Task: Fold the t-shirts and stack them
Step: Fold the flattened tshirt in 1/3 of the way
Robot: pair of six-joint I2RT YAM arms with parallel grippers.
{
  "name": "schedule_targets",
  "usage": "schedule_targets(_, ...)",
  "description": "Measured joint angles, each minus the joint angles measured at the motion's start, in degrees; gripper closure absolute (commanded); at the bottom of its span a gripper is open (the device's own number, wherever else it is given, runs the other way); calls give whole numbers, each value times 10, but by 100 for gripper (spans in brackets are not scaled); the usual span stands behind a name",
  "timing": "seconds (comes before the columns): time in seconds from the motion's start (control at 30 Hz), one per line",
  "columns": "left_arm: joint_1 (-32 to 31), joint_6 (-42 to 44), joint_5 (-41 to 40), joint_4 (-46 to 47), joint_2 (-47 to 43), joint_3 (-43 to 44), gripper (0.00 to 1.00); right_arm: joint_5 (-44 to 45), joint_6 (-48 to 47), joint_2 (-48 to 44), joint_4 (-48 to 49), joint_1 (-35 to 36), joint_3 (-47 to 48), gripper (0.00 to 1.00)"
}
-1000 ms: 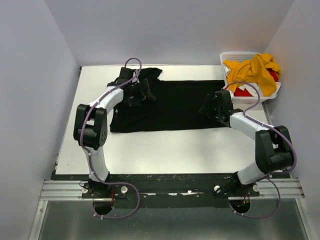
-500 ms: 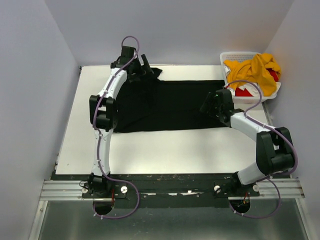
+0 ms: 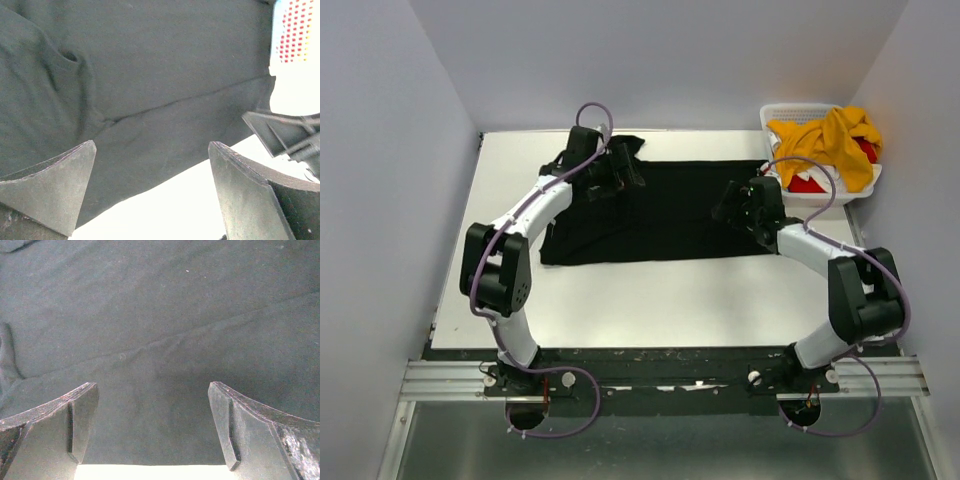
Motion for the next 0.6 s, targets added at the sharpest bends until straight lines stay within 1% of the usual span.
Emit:
schedule_targets(0.1,-22,-22,20,38,-16,-45,1,-1,13,44,8,2,21,0)
schedule_targets(0.3,-9,-48,42,39,50,-71,2,11,60,92,-5,3,30,0)
schedule_targets(0.47,-14,-54,42,33,52,-129,1,45,99,73,-5,3,1,0)
schedule_targets(0.6,-39,-56,38,42,14,-183,2,63,125,16,-19,3,-54,0)
